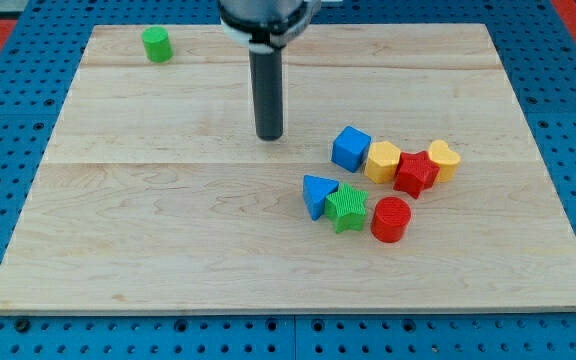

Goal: Push the blue cube towards the top

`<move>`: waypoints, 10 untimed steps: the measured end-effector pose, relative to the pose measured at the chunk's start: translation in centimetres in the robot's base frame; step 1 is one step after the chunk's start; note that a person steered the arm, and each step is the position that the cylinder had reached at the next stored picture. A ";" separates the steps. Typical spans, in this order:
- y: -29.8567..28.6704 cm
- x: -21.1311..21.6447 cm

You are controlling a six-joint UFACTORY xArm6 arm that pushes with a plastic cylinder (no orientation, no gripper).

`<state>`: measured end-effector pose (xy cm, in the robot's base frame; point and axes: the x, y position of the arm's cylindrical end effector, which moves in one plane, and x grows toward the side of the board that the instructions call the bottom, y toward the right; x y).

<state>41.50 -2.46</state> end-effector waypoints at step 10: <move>14.4 -5.8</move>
<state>35.69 11.93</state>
